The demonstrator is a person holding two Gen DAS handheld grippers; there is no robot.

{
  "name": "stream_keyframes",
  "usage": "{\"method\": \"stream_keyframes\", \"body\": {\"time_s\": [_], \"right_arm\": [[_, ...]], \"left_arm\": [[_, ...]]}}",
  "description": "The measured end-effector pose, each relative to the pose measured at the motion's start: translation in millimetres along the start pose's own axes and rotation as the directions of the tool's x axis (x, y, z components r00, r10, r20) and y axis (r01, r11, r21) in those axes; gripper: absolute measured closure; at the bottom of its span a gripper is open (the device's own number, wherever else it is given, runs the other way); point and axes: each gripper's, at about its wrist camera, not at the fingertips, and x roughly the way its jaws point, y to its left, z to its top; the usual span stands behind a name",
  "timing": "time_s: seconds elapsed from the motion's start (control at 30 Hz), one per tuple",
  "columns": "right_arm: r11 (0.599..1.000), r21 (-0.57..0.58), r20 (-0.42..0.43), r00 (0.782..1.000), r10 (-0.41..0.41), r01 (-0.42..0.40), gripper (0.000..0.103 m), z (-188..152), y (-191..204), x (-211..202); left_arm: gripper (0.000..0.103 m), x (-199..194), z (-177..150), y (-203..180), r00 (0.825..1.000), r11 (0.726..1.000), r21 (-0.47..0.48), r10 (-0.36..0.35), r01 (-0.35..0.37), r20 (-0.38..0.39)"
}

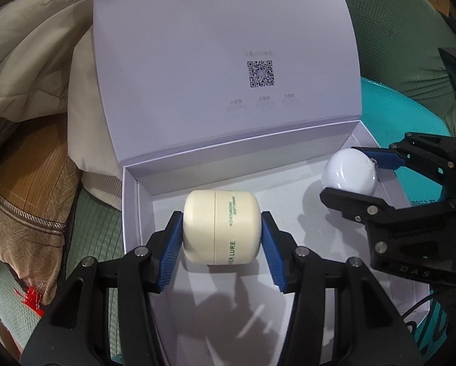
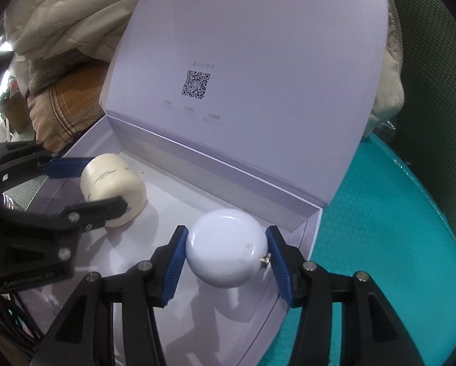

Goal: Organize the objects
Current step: 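Lower both items into the box and open both tools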

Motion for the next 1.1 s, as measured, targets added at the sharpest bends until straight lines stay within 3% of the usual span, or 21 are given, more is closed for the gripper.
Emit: {"method": "stream_keyframes", "body": {"time_s": [0.37,1.1], "right_arm": [[0.999,-0.029,-0.01,1.0,-0.028,0.028,0.05,-1.0,3.5,-0.1],[0.999,-0.012,0.052,0.997,-0.049,0.05,0.048,-6.0,4.1,-12.1]], "left_arm": [[0.055,-5.3,-1.3,-3.3,1.0,1.0,-0.002,0.015,-0.015,-0.01],[0.055,-18.7,10.6,4.3,0.995,0.996,-0.045,0.079,-0.076,0.062]]}}
